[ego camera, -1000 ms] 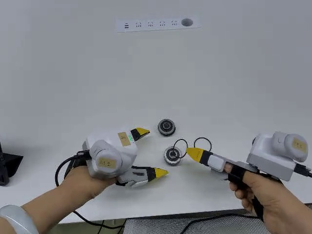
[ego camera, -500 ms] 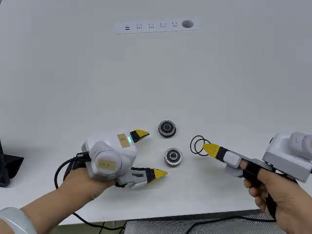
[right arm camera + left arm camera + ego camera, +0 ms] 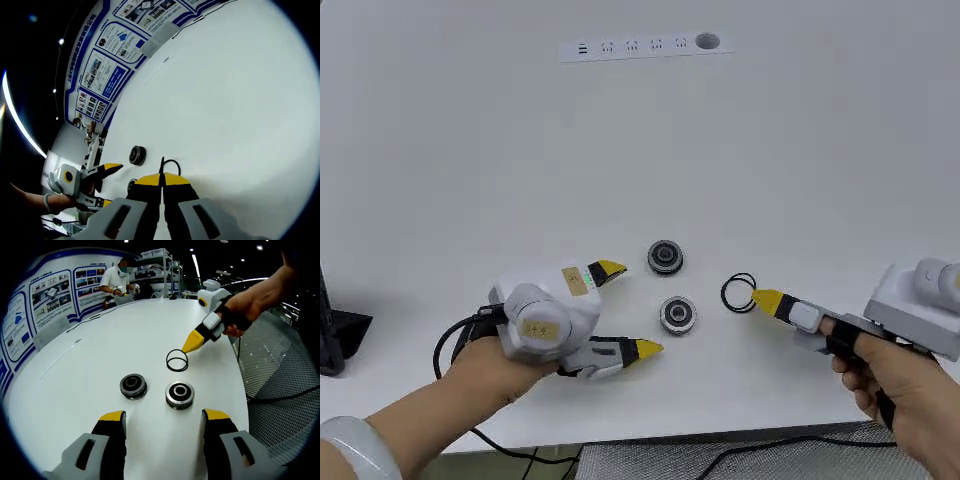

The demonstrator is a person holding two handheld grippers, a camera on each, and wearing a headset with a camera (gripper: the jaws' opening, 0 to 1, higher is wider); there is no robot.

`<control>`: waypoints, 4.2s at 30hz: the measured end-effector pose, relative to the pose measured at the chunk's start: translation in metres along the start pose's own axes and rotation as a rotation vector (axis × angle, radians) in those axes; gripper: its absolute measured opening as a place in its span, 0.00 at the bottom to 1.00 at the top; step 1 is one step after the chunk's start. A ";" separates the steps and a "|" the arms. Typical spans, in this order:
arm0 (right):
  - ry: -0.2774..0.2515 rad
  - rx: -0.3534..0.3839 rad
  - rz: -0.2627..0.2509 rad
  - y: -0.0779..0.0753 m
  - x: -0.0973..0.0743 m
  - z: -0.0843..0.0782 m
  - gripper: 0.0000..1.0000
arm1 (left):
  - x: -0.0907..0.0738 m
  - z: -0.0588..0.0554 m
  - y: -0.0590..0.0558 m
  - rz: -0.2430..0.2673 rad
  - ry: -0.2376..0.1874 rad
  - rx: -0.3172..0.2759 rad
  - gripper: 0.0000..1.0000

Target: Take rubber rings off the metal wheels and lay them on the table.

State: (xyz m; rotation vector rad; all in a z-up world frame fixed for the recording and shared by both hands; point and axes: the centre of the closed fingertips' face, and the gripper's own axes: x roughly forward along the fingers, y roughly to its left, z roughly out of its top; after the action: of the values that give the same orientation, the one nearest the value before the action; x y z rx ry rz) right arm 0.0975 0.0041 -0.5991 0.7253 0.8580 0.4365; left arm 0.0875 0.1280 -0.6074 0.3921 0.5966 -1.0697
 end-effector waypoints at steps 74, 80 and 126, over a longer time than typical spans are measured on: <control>0.064 -0.296 0.052 0.044 0.035 0.000 0.26 | 0.030 0.043 0.047 0.064 -0.001 0.055 0.22; 0.065 -0.292 0.053 0.043 0.036 0.000 0.25 | 0.033 0.041 0.046 0.056 0.013 0.057 0.20; 0.069 -0.048 0.116 0.053 0.078 0.006 0.22 | 0.039 0.037 0.046 0.037 0.019 0.030 0.13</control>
State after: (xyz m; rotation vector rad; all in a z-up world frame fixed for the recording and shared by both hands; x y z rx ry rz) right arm 0.1450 0.0861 -0.5989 0.7211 0.8699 0.5867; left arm 0.1518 0.1002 -0.6024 0.4381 0.5883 -1.0418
